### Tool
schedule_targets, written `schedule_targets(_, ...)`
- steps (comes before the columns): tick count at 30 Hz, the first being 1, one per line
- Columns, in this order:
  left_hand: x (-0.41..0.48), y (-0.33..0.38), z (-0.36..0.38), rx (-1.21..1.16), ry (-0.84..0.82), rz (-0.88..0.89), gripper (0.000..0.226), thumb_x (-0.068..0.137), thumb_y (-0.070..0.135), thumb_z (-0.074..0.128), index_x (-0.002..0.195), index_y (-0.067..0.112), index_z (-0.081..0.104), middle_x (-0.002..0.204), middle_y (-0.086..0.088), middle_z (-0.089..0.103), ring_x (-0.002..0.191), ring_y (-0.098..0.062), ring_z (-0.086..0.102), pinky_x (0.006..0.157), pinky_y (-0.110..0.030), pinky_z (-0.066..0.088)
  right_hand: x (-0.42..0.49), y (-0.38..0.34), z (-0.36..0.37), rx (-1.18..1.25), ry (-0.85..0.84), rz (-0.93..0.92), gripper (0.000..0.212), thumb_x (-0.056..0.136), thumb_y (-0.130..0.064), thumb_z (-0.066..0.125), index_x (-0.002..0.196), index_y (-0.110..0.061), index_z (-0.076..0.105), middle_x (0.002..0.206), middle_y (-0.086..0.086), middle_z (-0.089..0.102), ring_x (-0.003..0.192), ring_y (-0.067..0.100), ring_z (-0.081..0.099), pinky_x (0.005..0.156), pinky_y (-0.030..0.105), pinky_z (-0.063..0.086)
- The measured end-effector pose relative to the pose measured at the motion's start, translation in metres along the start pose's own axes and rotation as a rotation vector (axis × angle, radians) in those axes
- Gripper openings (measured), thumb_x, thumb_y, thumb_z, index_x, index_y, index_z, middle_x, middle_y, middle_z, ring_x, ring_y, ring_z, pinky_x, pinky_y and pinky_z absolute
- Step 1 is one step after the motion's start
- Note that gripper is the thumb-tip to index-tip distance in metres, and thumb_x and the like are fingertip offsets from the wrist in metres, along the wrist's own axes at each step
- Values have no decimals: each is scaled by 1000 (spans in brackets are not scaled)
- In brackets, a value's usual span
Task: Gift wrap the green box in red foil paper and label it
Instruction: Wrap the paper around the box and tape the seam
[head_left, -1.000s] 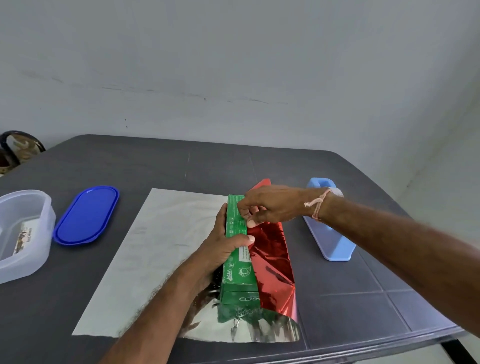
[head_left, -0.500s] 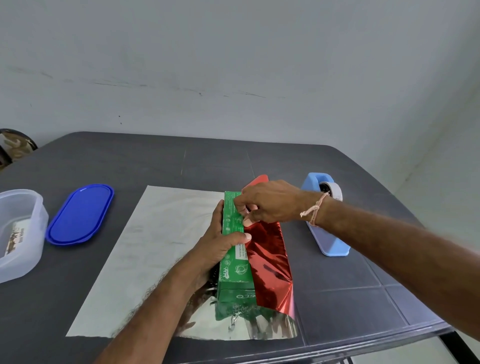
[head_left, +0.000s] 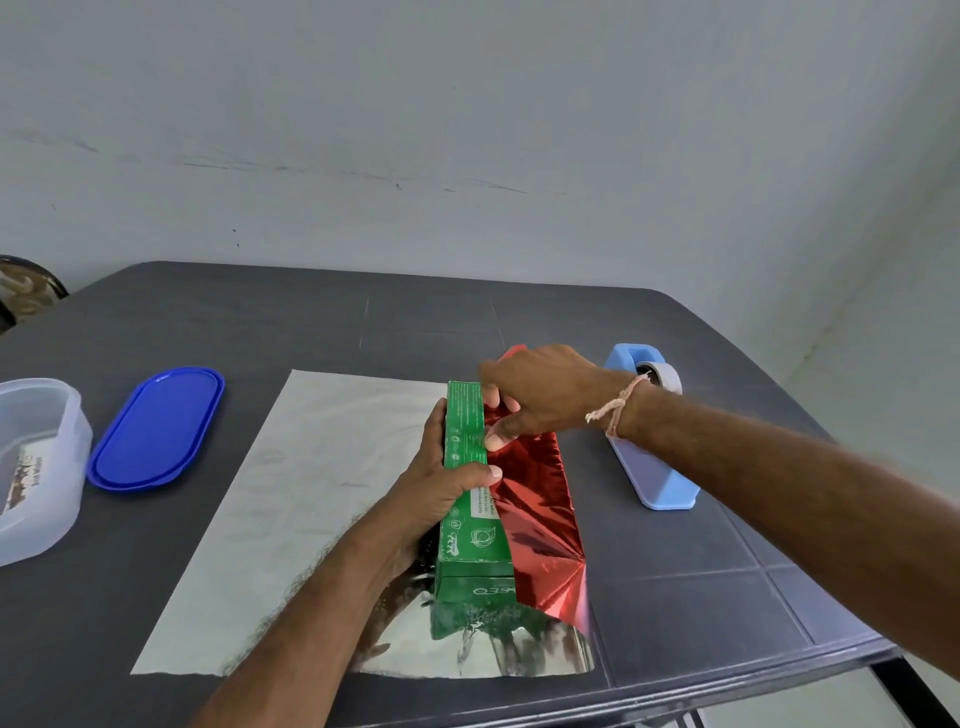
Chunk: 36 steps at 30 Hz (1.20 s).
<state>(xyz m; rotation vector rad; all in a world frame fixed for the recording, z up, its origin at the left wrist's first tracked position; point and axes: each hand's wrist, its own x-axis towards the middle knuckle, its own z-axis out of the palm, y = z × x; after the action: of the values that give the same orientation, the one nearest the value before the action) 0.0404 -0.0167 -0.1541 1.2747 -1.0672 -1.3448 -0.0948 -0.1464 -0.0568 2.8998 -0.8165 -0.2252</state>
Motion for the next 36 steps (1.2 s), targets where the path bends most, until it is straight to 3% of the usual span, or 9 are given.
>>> schedule_targets(4, 3, -3, 0, -11, 4, -6, 101, 88, 12, 75, 157, 48, 10, 136, 2, 57, 106, -20, 68, 73, -31, 57, -1, 2, 6, 135, 3, 62, 50, 85, -63, 69, 109, -19, 64, 92, -10, 58, 88, 16, 61, 61, 27, 38)
schedule_targets(8, 2, -2, 0, -13, 5, -19, 110, 77, 22, 80, 157, 48, 10, 141, -3, 55, 102, -22, 70, 74, -33, 58, 4, -3, 6, 151, 21, 131, 48, 89, -61, 65, 108, -17, 66, 88, -10, 55, 83, 16, 57, 70, 30, 42)
schedule_targets(12, 3, -3, 1, -28, 2, 0, 102, 83, 12, 79, 155, 48, 16, 131, -7, 61, 82, -16, 72, 64, -30, 57, 5, -4, 10, 189, 20, 187, 54, 84, -71, 64, 102, -20, 64, 79, -12, 53, 76, 14, 56, 67, 31, 42)
schedule_targets(18, 4, -4, 0, -11, 5, 9, 108, 68, 25, 77, 155, 45, 18, 128, -4, 61, 93, -20, 71, 68, -29, 57, 1, -11, 9, 206, 7, 220, 69, 74, -79, 67, 105, -19, 57, 85, -10, 54, 75, 13, 55, 68, 32, 43)
schedule_targets(22, 4, -5, -1, -33, -2, -1, 104, 79, 16, 81, 156, 43, 17, 123, -3, 63, 78, -13, 76, 62, -27, 57, -1, -17, 13, 248, 58, 298, 54, 86, -69, 63, 98, -16, 55, 79, -7, 52, 75, 16, 56, 65, 30, 41)
schedule_targets(27, 5, -5, 0, -81, 0, -34, 109, 67, 19, 80, 154, 48, 21, 124, -9, 68, 91, -30, 76, 72, -41, 60, -4, -29, 17, 314, 150, 416, 42, 91, -58, 65, 96, -17, 58, 90, -1, 60, 84, 21, 61, 73, 34, 45)
schedule_targets(30, 5, -4, -1, -50, 5, -24, 109, 65, 22, 82, 153, 48, 22, 126, -9, 67, 94, -30, 75, 75, -44, 59, -27, -21, 15, 591, 272, 428, 32, 88, -48, 74, 101, -20, 63, 91, -6, 64, 86, 16, 63, 77, 36, 53)
schedule_targets(32, 4, -3, -1, -56, 2, -21, 104, 65, 21, 81, 149, 46, 26, 125, -8, 67, 94, -30, 74, 76, -44, 59, -53, -12, 13, 735, 459, 483, 29, 87, -43, 76, 105, -22, 66, 97, -7, 68, 88, 13, 65, 83, 36, 56)
schedule_targets(36, 4, -2, 0, -69, 21, -5, 102, 64, 21, 79, 149, 42, 28, 121, -7, 65, 93, -29, 72, 77, -45, 60, -116, 26, 15, 505, 778, 852, 26, 89, -49, 67, 102, -26, 70, 103, -8, 64, 87, 17, 62, 80, 32, 51)
